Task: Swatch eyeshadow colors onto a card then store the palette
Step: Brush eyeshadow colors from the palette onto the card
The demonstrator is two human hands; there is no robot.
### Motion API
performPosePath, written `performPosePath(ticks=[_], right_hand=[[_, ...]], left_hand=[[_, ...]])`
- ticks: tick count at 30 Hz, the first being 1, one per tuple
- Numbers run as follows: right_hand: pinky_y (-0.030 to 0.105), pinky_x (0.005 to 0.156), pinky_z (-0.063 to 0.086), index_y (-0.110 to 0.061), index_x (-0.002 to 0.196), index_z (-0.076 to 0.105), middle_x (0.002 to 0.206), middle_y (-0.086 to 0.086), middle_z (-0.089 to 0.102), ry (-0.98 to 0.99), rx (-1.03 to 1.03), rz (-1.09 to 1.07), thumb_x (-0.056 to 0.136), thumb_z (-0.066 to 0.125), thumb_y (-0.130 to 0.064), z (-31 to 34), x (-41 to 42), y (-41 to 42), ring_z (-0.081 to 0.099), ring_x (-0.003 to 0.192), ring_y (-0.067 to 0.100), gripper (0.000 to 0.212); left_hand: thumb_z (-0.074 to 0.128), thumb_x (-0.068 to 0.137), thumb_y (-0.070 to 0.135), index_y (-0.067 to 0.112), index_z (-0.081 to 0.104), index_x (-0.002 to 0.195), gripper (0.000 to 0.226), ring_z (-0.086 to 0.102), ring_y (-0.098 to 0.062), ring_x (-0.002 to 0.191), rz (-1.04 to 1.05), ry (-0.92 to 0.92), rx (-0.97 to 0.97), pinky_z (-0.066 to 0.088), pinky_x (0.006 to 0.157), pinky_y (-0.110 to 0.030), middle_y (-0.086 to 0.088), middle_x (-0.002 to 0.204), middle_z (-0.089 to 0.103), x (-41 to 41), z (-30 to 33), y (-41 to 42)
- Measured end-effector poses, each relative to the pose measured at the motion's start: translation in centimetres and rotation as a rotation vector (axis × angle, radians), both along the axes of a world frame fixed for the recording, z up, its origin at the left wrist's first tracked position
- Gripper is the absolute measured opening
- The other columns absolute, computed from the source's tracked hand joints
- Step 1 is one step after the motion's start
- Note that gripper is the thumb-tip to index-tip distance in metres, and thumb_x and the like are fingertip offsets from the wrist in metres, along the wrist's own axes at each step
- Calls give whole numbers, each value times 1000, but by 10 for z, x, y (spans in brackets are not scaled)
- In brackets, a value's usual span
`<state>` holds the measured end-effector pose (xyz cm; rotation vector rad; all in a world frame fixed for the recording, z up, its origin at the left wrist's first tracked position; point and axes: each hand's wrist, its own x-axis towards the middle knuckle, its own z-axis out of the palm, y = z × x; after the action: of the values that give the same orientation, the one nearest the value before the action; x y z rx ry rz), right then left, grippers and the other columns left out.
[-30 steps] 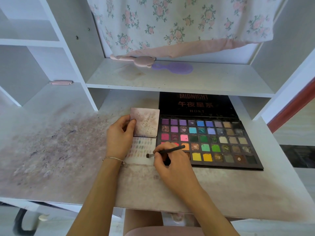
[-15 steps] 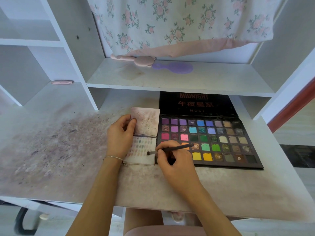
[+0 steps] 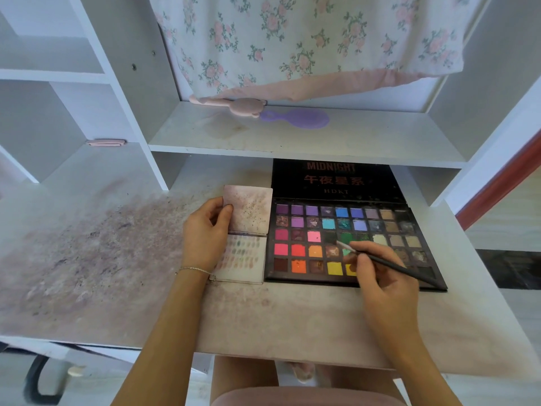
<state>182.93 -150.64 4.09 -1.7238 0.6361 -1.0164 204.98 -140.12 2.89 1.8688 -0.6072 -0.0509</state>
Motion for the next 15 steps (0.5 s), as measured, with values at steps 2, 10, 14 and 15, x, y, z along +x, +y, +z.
performPosePath(ticks=[2,10,14,15], right_hand=[[8,65,49,-32,88,60,83,-10,67,11,19,-42,87,50,3,-1,-12,-6,63,83,3,36],[3,58,45,-25,88,54,84,-15,58,115,-32,-324,88,50,-1,1,-55,-34,59,77,-5,24],[15,64,42,-21,92,52,83,-15,56,187,-31,-417,88,52,-5,-3,-73,-46,57,78,6,17],[16,63,41,-21,91,52,81,-14,56,198,-32,-436,88,52,-6,-3,-75,-47,56,76,7,16]], left_hand=[[51,92,13,10,64,106,20,59,-4,78,6,-20,15,47,73,-17,10,87,63,0,0,0],[51,92,13,7,64,108,22,59,-17,84,8,-48,42,46,79,-29,-1,93,64,-1,1,0],[50,92,13,4,62,110,23,58,-17,85,11,-51,47,44,78,-27,-1,95,62,-3,2,0],[50,92,13,5,62,111,24,58,-17,85,12,-54,49,44,78,-26,0,96,61,-3,1,0]])
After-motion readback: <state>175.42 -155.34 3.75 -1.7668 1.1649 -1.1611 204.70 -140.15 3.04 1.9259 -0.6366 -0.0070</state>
